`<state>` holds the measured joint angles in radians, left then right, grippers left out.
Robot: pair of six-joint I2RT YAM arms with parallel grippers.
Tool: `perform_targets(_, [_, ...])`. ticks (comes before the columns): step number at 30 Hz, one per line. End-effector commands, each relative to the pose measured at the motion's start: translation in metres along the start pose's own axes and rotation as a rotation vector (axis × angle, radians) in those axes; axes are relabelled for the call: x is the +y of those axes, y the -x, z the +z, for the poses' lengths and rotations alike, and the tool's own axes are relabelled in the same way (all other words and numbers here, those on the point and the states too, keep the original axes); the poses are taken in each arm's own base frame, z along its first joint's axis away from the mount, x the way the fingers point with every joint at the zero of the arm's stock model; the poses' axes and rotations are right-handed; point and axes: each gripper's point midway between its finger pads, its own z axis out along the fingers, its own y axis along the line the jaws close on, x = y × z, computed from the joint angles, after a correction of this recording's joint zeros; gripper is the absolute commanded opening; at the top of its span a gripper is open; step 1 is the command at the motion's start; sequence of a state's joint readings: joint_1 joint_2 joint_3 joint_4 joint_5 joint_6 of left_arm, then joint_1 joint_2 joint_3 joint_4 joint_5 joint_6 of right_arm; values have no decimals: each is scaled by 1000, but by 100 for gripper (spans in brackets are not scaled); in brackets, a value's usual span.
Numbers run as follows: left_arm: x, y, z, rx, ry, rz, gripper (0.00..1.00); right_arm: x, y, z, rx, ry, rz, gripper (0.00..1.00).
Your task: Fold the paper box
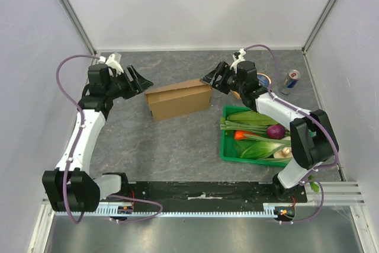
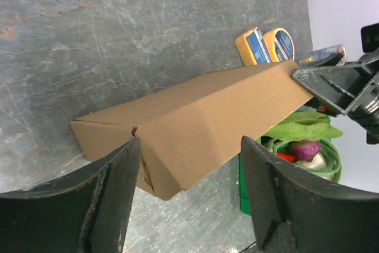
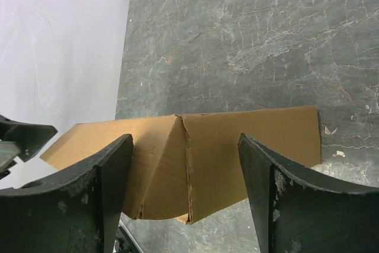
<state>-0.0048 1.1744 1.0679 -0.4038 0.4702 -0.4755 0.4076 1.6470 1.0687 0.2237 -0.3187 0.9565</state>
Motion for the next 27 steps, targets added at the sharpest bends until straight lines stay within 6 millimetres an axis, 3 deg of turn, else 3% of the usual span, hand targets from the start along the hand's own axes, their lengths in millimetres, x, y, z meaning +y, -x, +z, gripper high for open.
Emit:
perform_targets(1, [-10,-8,14,14,-113,-76,70,-3,-9,2,38,0,-26,79])
perform_targets(2, [-10,-7,17,6,-125,-77,62,-3,-10,2,40,2,-30,79])
perform_targets(5, [-7,-19,20,2,-149,-101,49,-4,-10,2,39,-1,-30,79])
perform_targets(8, [16,-51,25,21,-110,-155,42,-6,-12,3,40,0,-26,79])
perform_targets(11, [29,-62,29,29,-72,-156,34,-10,-15,6,45,-1,-15,78])
perform_targets(14, [30,-58,27,32,-55,-123,35,-11,-17,6,49,-3,-16,78])
perform_targets(17, [17,-48,18,27,-76,-96,59,-10,-16,6,48,-2,-18,78])
perform_targets(18, [10,-42,13,9,-90,-84,61,-8,-14,6,45,-1,-22,78])
perform_targets(24, [-13,-30,-1,24,-133,-118,53,-5,-11,5,39,1,-28,78])
perform_targets(27, [-12,-38,2,66,-141,-160,42,-6,-12,6,41,1,-22,78])
